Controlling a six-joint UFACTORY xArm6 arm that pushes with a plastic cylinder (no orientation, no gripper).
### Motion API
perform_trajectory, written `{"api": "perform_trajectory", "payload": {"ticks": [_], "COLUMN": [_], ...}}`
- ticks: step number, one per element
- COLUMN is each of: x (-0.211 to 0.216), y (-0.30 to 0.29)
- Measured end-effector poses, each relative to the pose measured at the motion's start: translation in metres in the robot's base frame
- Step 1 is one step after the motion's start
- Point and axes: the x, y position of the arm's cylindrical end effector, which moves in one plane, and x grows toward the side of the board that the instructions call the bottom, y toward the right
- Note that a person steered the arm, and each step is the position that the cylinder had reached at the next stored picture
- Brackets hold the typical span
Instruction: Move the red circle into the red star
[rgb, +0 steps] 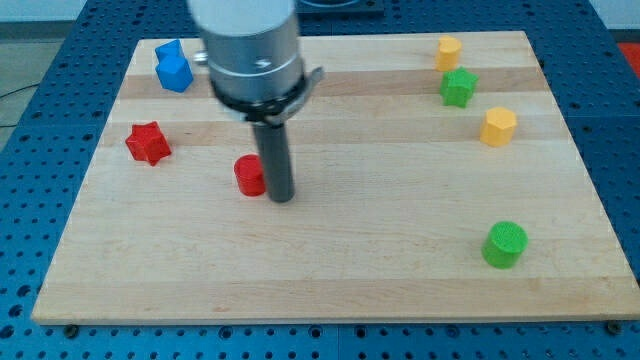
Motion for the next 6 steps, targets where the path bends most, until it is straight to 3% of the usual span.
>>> {"api": "perform_trajectory", "payload": {"ticks": [1, 3, 5, 6], "x": [-0.026, -0.007, -0.048, -0.046], "y": [-0.061, -0.074, -0.128, -0.084]}}
